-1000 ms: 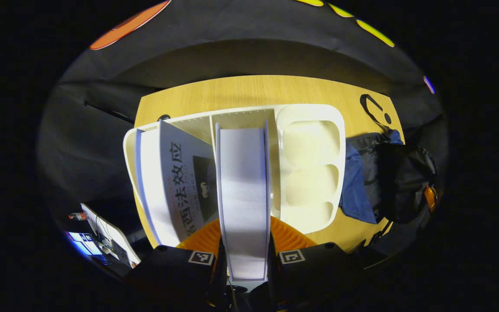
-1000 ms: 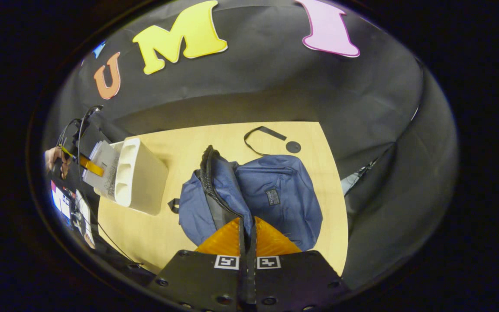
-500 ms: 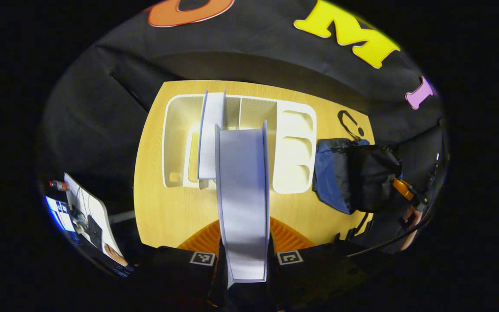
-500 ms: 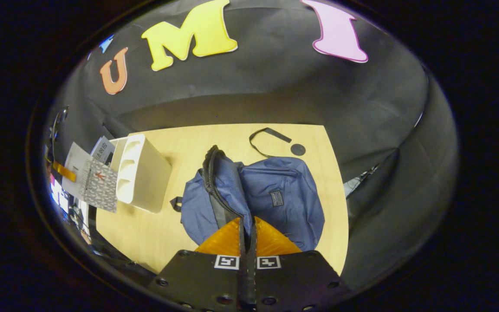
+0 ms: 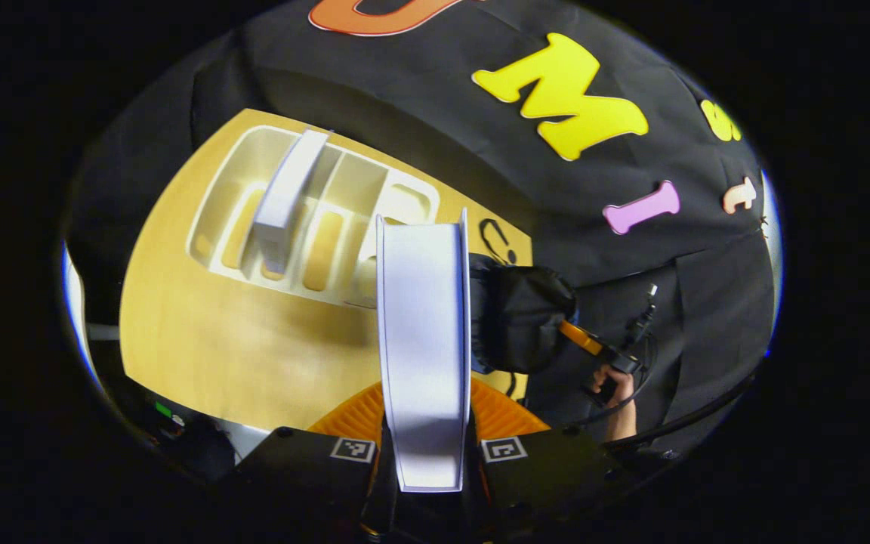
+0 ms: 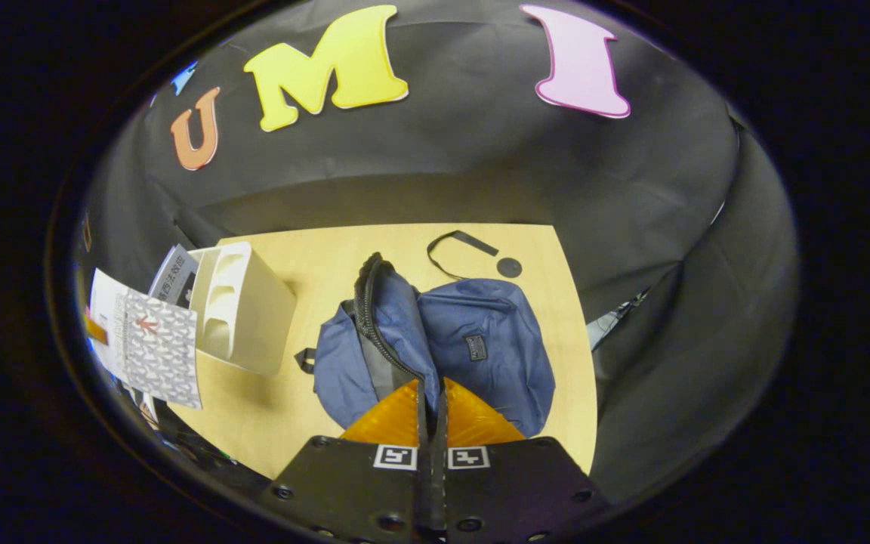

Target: Open the schoolbag, grab two books from the bookshelf and put them into the schoolbag.

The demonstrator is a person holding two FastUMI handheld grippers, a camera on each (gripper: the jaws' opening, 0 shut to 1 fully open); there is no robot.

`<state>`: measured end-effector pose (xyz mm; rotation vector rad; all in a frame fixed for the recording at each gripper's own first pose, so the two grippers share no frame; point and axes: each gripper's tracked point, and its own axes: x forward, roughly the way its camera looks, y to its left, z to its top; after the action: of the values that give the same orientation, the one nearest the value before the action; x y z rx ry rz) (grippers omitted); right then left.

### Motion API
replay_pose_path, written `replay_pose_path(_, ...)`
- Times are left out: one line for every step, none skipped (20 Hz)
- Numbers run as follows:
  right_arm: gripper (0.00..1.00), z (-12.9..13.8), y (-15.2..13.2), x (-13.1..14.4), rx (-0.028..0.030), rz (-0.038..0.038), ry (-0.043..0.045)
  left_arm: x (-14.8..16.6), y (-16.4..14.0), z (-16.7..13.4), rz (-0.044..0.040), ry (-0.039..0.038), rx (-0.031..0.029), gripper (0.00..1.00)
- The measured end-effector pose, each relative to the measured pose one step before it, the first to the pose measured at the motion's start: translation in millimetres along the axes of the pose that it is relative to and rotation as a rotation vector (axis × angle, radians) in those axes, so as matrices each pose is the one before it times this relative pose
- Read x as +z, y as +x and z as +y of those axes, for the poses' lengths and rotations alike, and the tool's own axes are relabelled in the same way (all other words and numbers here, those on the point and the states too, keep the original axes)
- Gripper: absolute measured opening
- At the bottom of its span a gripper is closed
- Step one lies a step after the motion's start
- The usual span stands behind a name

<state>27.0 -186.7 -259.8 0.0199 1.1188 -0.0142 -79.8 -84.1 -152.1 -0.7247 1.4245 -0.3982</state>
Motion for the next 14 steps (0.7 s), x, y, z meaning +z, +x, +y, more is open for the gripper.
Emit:
replay_pose_path(0.03, -0.12, -1.04, 0.76, -0.00199, -0.00464, -0.0012, -3.49, 10.57, -13.97, -0.00185, -0.0011, -0.04786, 0.37)
replay_pose_path(0.03, 1.17, -1.47, 1.34, 0.00201, -0.00385, 0.00322, -3.12, 12.86, -12.46, -0.00337, 0.00117, -0.0383, 0.37)
replay_pose_path(0.0, -0.25, -0.32, 0.74, 0.00081, -0.00408, 0.0046, -3.23, 15.63, -10.72, -0.00063, -0.00192, -0.03646, 0.37)
replay_pose_path(0.0, -0.33, -1.07, 0.04, 0.0007, 0.00019, 0.00454, -7.09, 19.69, -9.54, 0.00969, -0.00237, -0.03212, 0.37)
replay_pose_path(0.0, -1.42, 0.01, 0.42, -0.00224, -0.00024, 0.00439, -5.98, 19.46, -5.07, 0.01305, -0.00263, -0.02311, 0.37)
replay_pose_path(0.0, -1.02, -0.85, 0.24, -0.00164, -0.00023, 0.0025, -5.59, 22.78, -1.64, 0.01336, -0.00589, -0.01475, 0.37)
replay_pose_path(0.0, -1.39, -1.0, -0.01, -0.00193, -0.00135, 0.00343, -3.3, 19.53, 0.27, 0.00919, -0.00389, -0.00777, 0.37)
replay_pose_path(0.0, -0.55, -0.19, 0.37, -0.0007, -0.00128, 0.00185, -2.14, 20.34, 1.13, 0.00004, -0.0071, -0.00081, 0.37)
replay_pose_path(0.0, -0.53, -0.76, -0.31, 0.00064, -0.00064, -0.00039, 0.29, 20.49, 3.32, -0.00402, -0.00748, 0.00445, 0.37)
replay_pose_path(0.0, -0.34, -0.74, 0.21, 0.00183, -0.00225, 0.00404, 0.7, 19.59, 1.31, -0.00646, -0.00938, 0.00379, 0.37)
replay_pose_path(0.0, -0.99, -0.68, 0.37, 0.00078, -0.00372, 0.00243, 0.69, 17.71, 1.38, -0.00516, -0.0053, 0.00209, 0.37)
replay_pose_path(0.0, -1.17, -1.11, 1.5, -0.00024, -0.00547, 0.00203, -0.98, 18.62, 3.34, -0.00102, 0.00107, 0.00842, 0.37)
replay_pose_path(0.0, 0.55, -0.8, 0.89, 0.00145, -0.00497, 0.00066, -2.16, 15.0, 3.87, 0.00191, 0.00981, 0.01407, 0.37)
replay_pose_path(0.0, -0.45, -1.44, 1.01, -0.00022, -0.00493, -0.00337, 1.66, 17.62, 2.33, -0.00109, 0.01107, 0.00943, 0.37)
